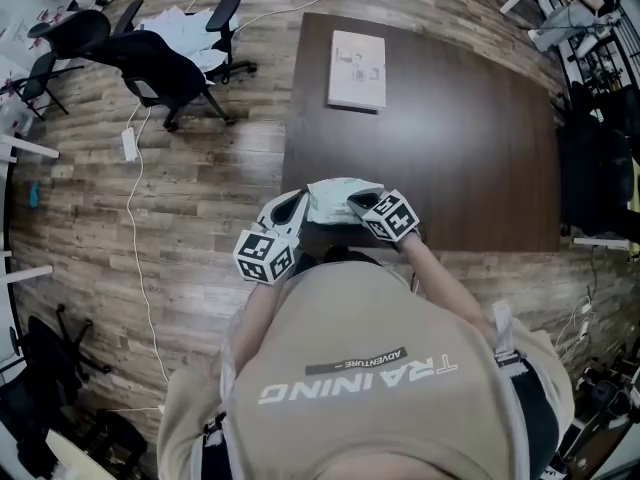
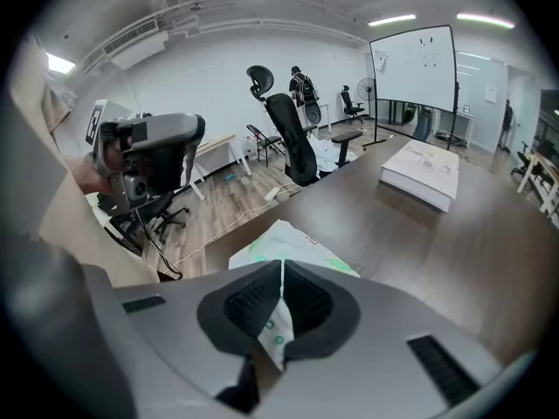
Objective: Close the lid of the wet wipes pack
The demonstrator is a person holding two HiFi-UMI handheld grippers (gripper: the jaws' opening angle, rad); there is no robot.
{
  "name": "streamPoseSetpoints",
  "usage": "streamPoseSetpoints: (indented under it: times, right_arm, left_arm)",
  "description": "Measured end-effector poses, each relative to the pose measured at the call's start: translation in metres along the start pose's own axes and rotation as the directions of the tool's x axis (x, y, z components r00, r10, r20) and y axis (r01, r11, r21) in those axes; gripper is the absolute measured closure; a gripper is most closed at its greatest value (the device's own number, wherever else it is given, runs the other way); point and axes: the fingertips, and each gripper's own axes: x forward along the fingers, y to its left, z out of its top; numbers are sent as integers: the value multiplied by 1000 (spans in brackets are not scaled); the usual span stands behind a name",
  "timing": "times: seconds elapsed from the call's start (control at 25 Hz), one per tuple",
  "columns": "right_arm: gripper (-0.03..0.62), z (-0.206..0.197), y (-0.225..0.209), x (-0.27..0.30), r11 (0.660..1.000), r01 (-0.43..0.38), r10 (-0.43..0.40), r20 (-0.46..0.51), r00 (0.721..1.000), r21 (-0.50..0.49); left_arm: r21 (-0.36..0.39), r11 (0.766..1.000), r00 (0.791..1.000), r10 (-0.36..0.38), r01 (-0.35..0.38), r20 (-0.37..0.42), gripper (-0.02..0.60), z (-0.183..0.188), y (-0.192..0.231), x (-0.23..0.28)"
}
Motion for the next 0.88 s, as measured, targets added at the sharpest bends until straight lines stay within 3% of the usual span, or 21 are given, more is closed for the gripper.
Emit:
streamPoseSetpoints:
  times: [0.36,0.88]
  right_arm:
    - [577,-17,0,22,999,-26,28,-65,997,38]
    - [577,-23,0,30,998,-54,57,-82,995,38]
  left_arm:
    - [-6,1000,998,-23,22,-52,572,-13,6,4]
    - [-8,997,992,-78,77,-99,572,-21,2,29]
